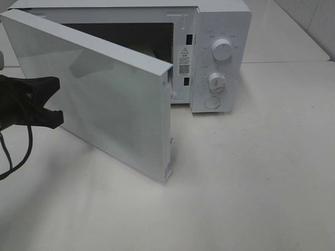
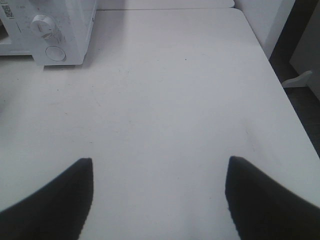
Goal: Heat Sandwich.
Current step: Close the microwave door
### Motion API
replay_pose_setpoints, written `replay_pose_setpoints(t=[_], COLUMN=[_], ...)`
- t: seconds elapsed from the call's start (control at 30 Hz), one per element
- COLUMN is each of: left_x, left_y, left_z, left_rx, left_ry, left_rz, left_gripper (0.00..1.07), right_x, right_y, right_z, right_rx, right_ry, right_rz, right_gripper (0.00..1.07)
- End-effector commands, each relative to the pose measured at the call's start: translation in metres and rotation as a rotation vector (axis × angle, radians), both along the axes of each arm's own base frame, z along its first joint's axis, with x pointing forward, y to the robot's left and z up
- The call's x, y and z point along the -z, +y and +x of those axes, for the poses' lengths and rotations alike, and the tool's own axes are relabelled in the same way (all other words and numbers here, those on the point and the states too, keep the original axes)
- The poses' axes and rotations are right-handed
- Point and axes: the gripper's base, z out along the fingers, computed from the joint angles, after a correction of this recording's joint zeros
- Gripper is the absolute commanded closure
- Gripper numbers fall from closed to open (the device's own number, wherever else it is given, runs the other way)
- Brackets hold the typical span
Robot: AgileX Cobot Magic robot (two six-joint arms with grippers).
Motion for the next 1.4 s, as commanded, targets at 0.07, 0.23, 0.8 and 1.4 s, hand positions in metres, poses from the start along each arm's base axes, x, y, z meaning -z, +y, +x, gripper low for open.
replay_pose_setpoints(t=[0.07,0.23,0.8,1.4], left_x=[-0.004,-0.009,-0.013,-0.001], left_y=[-0.009,-0.018,-0.058,-0.113], left_z=[0.003,0.006,0.026,0.053], left_rx=[-0.005,-0.046,-0.116,-0.087], left_ry=[-0.031,-0.045,-0.066,-0.006], left_rz=[-0.009,-0.028,-0.047,-0.063], left_gripper=[1.07,1.07,1.07,1.07], right_x=[0.000,0.000,0.000,0.000], right_y=[0.000,0.000,0.000,0.000], right_z=[-0.004,-0.004,-0.004,-0.004], right_rx=[0.009,0.009,0.009,0.009], right_ry=[-0.037,-0.037,-0.037,-0.037], right_rz=[-0.002,-0.002,-0.002,-0.002], right_gripper=[0.36,0.36,0.36,0.36])
